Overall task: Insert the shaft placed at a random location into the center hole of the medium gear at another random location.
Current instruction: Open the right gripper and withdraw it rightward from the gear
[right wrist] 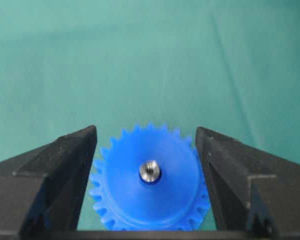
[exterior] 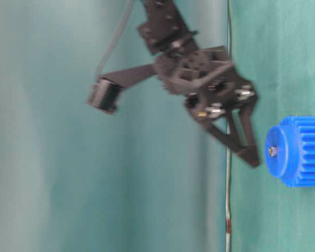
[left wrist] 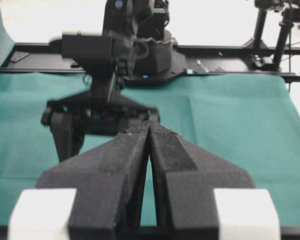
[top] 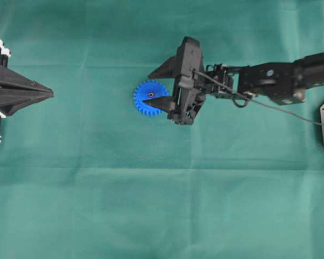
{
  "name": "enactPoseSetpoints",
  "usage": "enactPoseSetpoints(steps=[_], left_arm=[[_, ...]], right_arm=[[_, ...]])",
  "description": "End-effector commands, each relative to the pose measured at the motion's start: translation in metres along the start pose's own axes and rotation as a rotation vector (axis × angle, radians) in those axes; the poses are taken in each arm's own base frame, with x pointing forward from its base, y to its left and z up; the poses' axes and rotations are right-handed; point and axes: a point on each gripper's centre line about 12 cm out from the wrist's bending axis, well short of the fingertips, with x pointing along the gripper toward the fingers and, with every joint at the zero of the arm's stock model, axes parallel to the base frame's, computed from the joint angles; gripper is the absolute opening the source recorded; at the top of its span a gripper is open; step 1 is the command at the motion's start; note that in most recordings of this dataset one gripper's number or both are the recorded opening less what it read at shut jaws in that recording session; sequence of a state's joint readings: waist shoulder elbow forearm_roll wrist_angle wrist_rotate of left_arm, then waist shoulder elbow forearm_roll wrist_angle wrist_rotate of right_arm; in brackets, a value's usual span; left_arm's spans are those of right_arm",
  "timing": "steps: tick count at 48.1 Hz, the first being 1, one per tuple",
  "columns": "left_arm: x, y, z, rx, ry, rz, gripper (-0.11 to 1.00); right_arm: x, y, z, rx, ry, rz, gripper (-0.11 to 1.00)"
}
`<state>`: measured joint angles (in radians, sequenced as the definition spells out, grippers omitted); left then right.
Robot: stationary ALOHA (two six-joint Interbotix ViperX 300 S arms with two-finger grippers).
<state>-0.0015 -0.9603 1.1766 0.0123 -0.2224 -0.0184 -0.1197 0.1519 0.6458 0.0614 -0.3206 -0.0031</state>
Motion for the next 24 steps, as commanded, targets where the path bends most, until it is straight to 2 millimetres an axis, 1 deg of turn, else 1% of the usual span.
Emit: enactPoseSetpoints(steps=[1, 13, 21, 24], left_arm=[[0.002, 0.001, 0.008, 0.002, -0.021, 0.003, 0.0], [0.002, 0.001, 0.009, 0.002, -0.025, 0.003, 0.0], [0.002, 0.001, 0.009, 0.0, -0.025, 0.003, 0.0], [0.002, 0.001, 0.009, 0.0, -0.025, 0.003, 0.0]], right_arm=[[-0.016, 0.003, 0.036, 0.004, -0.084, 0.009, 0.8], [-0.048, 0.004, 0.066, 0.0, -0.136, 0.014, 0.8], [-0.061, 0.004, 0.075, -0.001, -0.162, 0.017, 0.8], [-0.063, 0.004, 0.075, 0.002, -0.164, 0.017, 0.8]])
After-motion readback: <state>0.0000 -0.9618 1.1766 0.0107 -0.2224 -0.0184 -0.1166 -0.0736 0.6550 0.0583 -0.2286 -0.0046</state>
